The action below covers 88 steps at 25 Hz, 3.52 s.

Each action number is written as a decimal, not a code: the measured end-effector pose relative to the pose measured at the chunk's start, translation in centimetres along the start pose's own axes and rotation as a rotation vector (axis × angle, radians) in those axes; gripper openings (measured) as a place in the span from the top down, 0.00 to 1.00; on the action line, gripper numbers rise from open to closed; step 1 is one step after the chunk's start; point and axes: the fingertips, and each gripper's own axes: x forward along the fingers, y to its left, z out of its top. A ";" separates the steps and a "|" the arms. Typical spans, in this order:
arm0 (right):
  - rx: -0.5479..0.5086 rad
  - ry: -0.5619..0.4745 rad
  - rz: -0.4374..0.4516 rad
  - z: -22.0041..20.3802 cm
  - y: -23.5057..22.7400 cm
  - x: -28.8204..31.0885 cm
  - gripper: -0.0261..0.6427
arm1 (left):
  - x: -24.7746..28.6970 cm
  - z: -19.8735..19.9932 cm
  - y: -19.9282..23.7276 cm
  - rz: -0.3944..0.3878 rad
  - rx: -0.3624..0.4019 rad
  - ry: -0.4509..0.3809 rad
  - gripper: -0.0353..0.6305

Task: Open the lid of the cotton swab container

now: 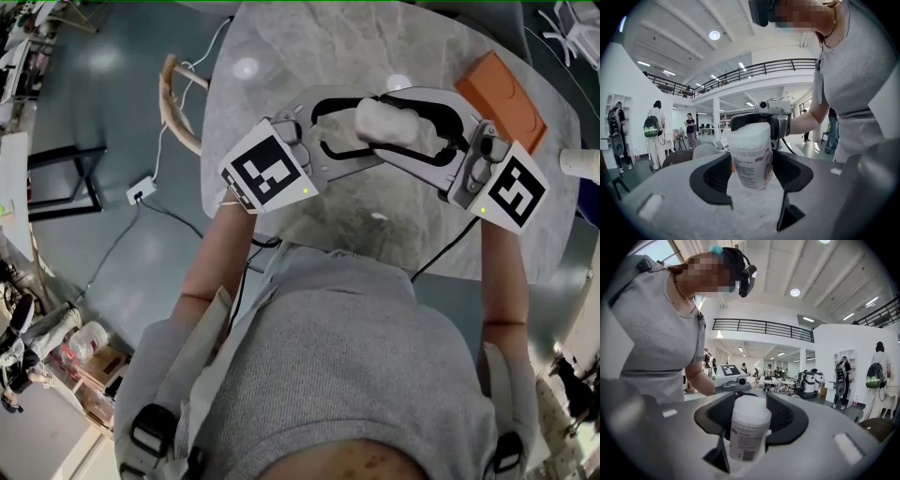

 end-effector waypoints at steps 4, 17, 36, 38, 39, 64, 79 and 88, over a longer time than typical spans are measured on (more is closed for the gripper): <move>0.010 -0.056 -0.003 0.5 -0.1 -0.4 0.65 | 0.3 0.3 0.0 -0.021 -0.034 -0.034 0.53; 0.003 -0.074 0.022 1.4 0.5 0.0 0.65 | 0.2 0.9 -0.8 -0.069 -0.020 -0.051 0.57; 0.121 -0.091 0.009 1.2 0.3 -0.1 0.64 | 0.4 0.3 -1.0 -0.072 0.004 -0.023 0.57; 0.102 -0.100 0.001 1.3 0.4 -0.1 0.64 | 0.3 0.3 -1.1 -0.077 0.004 -0.024 0.57; 0.091 -0.103 -0.003 1.3 0.5 -0.1 0.64 | 0.3 0.3 -1.2 -0.079 0.003 -0.025 0.57; 0.014 -0.202 -0.101 3.3 0.1 -1.3 0.71 | 0.0 -0.1 -1.7 -0.069 -0.018 -0.042 0.58; -0.003 -0.218 -0.150 4.5 -1.2 -1.3 0.79 | 0.0 0.1 -1.4 -0.058 -0.003 -0.060 0.58; -0.006 -0.225 -0.195 4.8 -1.7 -1.4 0.83 | -0.2 0.4 -2.0 -0.063 0.009 -0.068 0.58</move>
